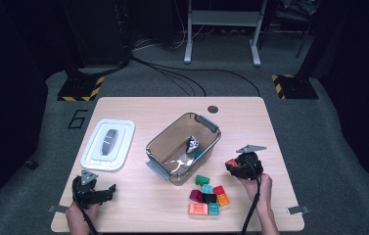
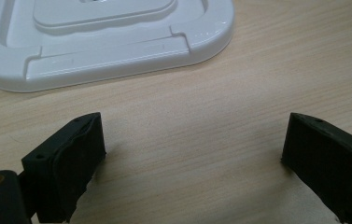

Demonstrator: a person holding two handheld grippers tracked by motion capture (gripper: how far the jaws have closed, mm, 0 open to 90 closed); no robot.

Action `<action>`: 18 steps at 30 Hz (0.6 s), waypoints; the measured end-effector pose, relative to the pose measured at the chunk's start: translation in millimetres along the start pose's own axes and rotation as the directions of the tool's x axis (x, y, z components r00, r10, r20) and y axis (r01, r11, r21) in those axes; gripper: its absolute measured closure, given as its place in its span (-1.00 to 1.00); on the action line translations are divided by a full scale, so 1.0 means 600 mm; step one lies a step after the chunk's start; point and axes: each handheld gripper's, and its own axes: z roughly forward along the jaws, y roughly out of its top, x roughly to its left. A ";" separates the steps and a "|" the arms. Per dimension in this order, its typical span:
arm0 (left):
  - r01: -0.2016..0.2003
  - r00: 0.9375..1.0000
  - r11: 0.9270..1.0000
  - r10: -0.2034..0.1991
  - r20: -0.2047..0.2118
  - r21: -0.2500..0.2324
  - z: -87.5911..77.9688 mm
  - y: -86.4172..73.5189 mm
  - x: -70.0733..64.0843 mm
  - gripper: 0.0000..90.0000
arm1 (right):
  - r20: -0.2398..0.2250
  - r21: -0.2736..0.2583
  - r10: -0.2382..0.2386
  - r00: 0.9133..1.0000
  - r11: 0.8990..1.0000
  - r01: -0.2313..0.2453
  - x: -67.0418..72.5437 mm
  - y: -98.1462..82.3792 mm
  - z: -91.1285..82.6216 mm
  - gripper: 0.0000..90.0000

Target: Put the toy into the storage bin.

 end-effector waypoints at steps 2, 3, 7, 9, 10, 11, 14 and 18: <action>0.005 1.000 1.000 -0.005 0.008 0.005 0.000 0.001 0.002 -0.87 | 0.001 -0.009 -0.002 1.000 1.000 0.002 -0.005 0.002 -0.005 0.29; 0.003 1.000 1.000 -0.003 0.007 0.011 0.000 0.001 0.002 -0.87 | 0.004 -0.013 0.002 1.000 1.000 -0.002 -0.007 0.003 -0.008 0.29; 0.003 1.000 1.000 -0.003 0.007 0.013 -0.001 0.001 0.002 -0.87 | 0.005 -0.021 0.007 1.000 1.000 -0.007 -0.011 0.007 -0.015 0.29; 0.005 1.000 1.000 -0.005 0.007 0.005 0.000 0.001 0.002 -0.87 | 0.005 -0.016 0.003 1.000 1.000 -0.003 -0.013 0.008 -0.019 0.29; 0.005 1.000 1.000 -0.005 0.007 0.006 0.000 0.001 0.002 -0.87 | 0.006 -0.019 -0.003 1.000 1.000 0.003 -0.015 0.010 -0.021 0.29; 0.005 1.000 1.000 -0.005 0.007 0.006 0.000 0.001 0.002 -0.87 | 0.007 -0.026 -0.010 1.000 1.000 0.010 -0.017 0.012 -0.022 0.29; 0.005 1.000 1.000 -0.005 0.007 0.005 0.000 0.001 0.002 -0.87 | 0.014 -0.022 0.003 1.000 1.000 -0.003 -0.020 0.020 -0.030 0.29; 0.005 1.000 1.000 -0.005 0.007 0.006 0.000 0.001 0.002 -0.87 | 0.019 -0.033 -0.004 1.000 0.999 0.005 -0.027 0.032 -0.041 0.29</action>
